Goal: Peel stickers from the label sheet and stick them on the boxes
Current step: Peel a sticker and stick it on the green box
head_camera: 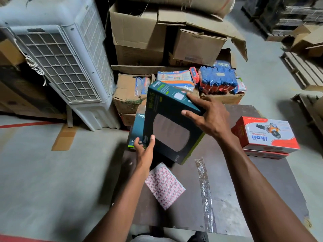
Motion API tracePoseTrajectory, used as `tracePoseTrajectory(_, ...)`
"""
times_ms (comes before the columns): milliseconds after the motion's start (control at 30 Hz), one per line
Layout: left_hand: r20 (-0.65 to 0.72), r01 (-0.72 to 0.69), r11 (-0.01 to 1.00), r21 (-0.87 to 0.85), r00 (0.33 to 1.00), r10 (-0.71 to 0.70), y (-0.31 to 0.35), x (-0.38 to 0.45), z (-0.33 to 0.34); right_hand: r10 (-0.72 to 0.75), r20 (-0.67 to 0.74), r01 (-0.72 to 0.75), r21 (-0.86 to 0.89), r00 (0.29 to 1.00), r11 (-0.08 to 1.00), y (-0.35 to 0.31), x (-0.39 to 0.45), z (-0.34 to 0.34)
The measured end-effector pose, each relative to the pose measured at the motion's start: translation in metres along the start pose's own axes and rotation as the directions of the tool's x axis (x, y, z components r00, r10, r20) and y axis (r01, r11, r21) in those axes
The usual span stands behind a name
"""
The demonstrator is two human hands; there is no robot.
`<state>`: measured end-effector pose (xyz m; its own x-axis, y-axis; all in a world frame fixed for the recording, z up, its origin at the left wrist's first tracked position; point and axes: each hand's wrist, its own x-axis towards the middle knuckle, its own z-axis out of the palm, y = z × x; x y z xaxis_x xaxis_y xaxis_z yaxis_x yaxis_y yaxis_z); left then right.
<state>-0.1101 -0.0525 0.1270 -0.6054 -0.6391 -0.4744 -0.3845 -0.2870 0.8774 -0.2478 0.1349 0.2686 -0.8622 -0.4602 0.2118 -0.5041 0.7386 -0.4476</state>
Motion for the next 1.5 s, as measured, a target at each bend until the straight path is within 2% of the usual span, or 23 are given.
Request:
tracePoseTrajectory(100, 0.055, 0.078, 0.995, 0.064, 0.995, -0.082, -0.009, -0.001, 0.002, 0.138, -0.082, -0.116, 0.226, 0.987, 0.967, 0.000, 0.001, -0.010)
tracePoseTrajectory(200, 0.074, 0.088, 0.996, -0.012, 0.993, -0.087, -0.005, 0.000, -0.003, 0.284, -0.057, -0.224, 0.477, 0.957, 0.850, 0.007, -0.002, -0.015)
tracePoseTrajectory(300, 0.085, 0.017, 0.992, -0.124, 0.996, -0.006, 0.004, 0.003, -0.016, 0.369, -0.023, -0.273, 0.630, 0.929, 0.727, 0.022, -0.011, -0.014)
tracePoseTrajectory(400, 0.102, -0.128, 0.985, -0.114, 0.985, 0.140, 0.011, 0.003, -0.032, 0.386, 0.040, -0.302, 0.699, 0.922, 0.648, 0.042, -0.022, -0.014)
tracePoseTrajectory(533, 0.147, -0.160, 0.982, -0.097, 0.974, 0.173, 0.033, 0.003, -0.041, 0.334, 0.161, -0.348, 0.689, 0.929, 0.636, 0.065, -0.039, -0.013)
tracePoseTrajectory(633, 0.184, -0.240, 0.970, 0.019, 0.955, 0.233, 0.054, 0.003, -0.042, 0.318, 0.239, -0.386, 0.732, 0.917, 0.562, 0.080, -0.050, -0.004)
tracePoseTrajectory(800, 0.311, -0.420, 0.893, 0.161, 0.880, 0.358, 0.090, -0.001, -0.020, 0.434, 0.249, -0.447, 0.773, 0.866, 0.449, 0.111, -0.071, 0.009)
tracePoseTrajectory(900, 0.359, -0.452, 0.872, 0.190, 0.858, 0.367, 0.103, -0.005, 0.005, 0.498, 0.265, -0.488, 0.779, 0.825, 0.394, 0.138, -0.084, 0.014)
tracePoseTrajectory(1000, 0.363, -0.426, 0.876, 0.225, 0.871, 0.331, 0.102, -0.009, 0.039, 0.567, 0.285, -0.539, 0.767, 0.773, 0.349, 0.169, -0.094, 0.007)
tracePoseTrajectory(1200, 0.445, -0.398, 0.884, 0.244, 0.856, 0.262, 0.084, -0.030, 0.119, 0.621, 0.258, -0.568, 0.735, 0.740, 0.371, 0.252, -0.106, -0.027)
tracePoseTrajectory(1500, 0.527, -0.307, 0.939, 0.155, 0.830, 0.184, 0.046, -0.045, 0.267, 0.655, 0.179, -0.570, 0.686, 0.734, 0.452, 0.372, -0.099, -0.105)
